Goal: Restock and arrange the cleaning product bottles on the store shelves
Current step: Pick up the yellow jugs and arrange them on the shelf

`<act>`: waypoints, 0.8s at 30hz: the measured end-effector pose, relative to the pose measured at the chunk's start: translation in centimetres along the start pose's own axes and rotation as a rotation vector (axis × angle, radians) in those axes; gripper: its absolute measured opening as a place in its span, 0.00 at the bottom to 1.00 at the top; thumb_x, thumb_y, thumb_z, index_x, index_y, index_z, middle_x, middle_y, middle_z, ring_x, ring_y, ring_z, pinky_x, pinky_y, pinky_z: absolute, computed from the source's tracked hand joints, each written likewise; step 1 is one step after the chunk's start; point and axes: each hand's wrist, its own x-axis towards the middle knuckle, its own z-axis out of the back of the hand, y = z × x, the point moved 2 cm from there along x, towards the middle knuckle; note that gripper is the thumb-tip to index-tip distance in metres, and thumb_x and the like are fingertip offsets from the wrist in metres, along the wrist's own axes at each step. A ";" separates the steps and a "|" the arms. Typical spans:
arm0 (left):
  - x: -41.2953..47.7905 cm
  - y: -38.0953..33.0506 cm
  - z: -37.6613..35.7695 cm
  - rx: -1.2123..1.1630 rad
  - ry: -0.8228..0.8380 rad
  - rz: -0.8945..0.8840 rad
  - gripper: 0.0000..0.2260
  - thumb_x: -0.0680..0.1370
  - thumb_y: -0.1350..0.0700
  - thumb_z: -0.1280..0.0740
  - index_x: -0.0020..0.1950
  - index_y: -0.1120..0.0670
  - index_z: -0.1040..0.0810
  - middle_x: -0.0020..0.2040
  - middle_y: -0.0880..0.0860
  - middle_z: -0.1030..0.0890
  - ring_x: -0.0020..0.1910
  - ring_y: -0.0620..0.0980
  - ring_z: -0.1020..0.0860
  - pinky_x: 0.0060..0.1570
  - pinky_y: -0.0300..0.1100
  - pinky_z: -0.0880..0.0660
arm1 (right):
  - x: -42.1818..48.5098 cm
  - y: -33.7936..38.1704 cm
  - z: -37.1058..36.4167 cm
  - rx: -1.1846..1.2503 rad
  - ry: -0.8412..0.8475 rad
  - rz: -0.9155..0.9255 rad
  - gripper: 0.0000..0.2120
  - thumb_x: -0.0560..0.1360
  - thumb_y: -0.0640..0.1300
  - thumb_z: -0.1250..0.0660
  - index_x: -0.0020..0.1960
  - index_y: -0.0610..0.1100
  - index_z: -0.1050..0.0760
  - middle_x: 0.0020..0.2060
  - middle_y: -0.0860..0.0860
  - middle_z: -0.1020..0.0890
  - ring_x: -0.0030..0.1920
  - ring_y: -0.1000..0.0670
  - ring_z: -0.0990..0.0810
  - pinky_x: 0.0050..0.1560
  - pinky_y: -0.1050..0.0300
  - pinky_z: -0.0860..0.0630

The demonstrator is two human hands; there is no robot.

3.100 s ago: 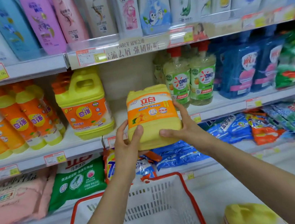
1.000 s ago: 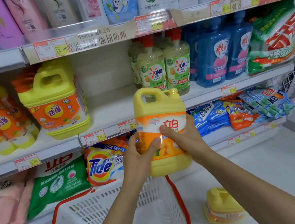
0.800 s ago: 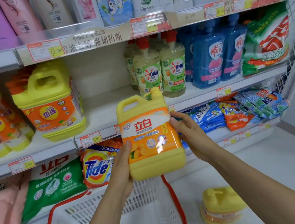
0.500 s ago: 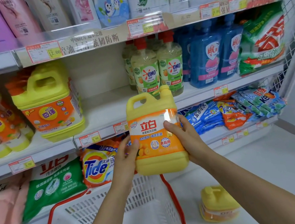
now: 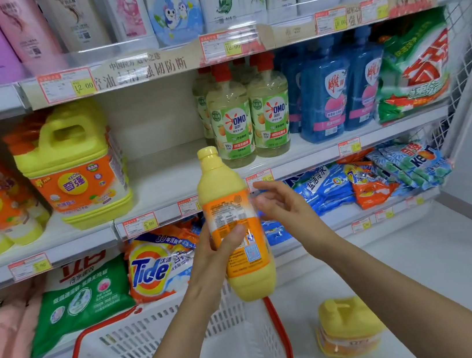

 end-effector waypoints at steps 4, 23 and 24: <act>-0.2 1.1 -0.6 0.027 0.143 0.084 0.35 0.61 0.36 0.23 0.65 0.48 0.25 0.58 0.54 0.16 0.56 0.56 0.17 0.55 0.54 0.21 | 0.0 -1.9 -0.2 0.143 0.168 -0.239 0.50 0.62 0.72 0.28 0.77 0.59 0.45 0.68 0.51 0.24 0.64 0.48 0.21 0.63 0.44 0.23; 1.2 -1.1 1.9 0.209 -0.154 -0.109 0.28 0.62 0.50 0.22 0.61 0.44 0.25 0.53 0.44 0.16 0.52 0.43 0.18 0.45 0.41 0.18 | 0.8 0.2 2.1 -0.129 0.242 -0.122 0.50 0.68 0.43 0.21 0.76 0.60 0.52 0.63 0.59 0.27 0.60 0.58 0.23 0.47 0.61 0.19; 1.1 -1.5 2.4 0.238 -0.141 -0.134 0.28 0.62 0.51 0.22 0.61 0.44 0.24 0.52 0.42 0.16 0.51 0.41 0.18 0.42 0.38 0.19 | 1.0 0.0 1.5 -0.129 0.265 -0.116 0.52 0.67 0.39 0.21 0.76 0.59 0.53 0.63 0.60 0.27 0.59 0.59 0.22 0.48 0.61 0.19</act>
